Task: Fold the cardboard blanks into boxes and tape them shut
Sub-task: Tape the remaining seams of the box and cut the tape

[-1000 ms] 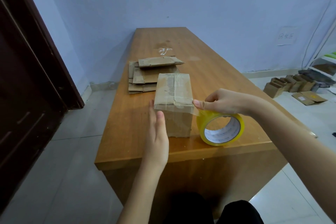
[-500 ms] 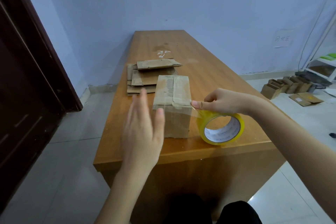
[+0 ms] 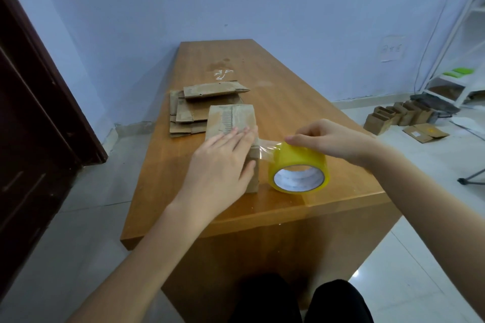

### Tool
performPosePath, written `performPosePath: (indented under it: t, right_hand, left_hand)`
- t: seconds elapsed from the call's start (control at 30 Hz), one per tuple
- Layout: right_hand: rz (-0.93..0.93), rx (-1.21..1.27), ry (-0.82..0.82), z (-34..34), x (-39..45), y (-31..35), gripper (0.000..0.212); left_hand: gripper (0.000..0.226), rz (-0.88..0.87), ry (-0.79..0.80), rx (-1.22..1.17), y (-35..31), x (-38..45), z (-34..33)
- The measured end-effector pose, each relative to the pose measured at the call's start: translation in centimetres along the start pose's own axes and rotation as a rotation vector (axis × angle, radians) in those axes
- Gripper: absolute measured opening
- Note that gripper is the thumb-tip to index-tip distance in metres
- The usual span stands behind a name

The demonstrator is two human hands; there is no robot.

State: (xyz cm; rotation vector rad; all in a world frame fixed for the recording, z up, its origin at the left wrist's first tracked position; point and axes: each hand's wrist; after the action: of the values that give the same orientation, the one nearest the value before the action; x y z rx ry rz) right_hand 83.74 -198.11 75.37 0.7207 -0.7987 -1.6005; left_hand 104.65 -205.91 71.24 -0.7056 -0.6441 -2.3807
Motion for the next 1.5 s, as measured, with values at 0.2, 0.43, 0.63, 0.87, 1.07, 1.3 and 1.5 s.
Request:
performPosePath:
  t: [0.2,0.43,0.63,0.87,1.07,1.3,1.5]
  right_hand:
    - [0.034,0.236,-0.198,-0.1,-0.6,-1.1,0.047]
    - [0.11,0.493,-0.374,-2.3,-0.8,-3.3,0.053]
    - [0.065,0.358,-0.286,-1.7,0.3,-2.6,0.058]
    - [0.001,0.198,-0.196,-0.2,0.8,-1.5,0.061]
    - [-0.017,0.15,-0.137,0.0,0.9,-1.5,0.059]
    - [0.042,0.156,-0.105,0.0,0.8,-1.7,0.059]
    - [0.039,0.151,-0.074,0.2,1.0,-1.6,0.06]
  left_hand:
    - [0.067,-0.016,-0.016,0.019,-0.1,0.1,0.3]
    - [0.067,-0.027,-0.041,0.081,-0.3,0.2,0.2]
    - [0.051,-0.062,-0.042,0.162,-0.3,0.2,0.3]
    - [0.047,-0.108,-0.08,0.204,-0.3,0.1,-0.1]
    - [0.046,-0.097,-0.08,0.194,-0.2,0.0,0.0]
    - [0.049,-0.099,-0.08,0.182,0.0,-0.2,-0.2]
    - [0.049,-0.102,-0.087,0.174,0.1,-0.3,-0.2]
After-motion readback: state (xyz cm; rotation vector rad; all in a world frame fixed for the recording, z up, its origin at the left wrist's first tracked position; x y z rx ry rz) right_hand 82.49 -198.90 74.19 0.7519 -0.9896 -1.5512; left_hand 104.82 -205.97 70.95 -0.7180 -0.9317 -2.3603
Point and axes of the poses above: each hand's wrist, its own x-axis towards the middle knuckle, its own z-axis out of the back of the hand, y = z × x, and after that the axes turned 11 degrees about x, right-handed
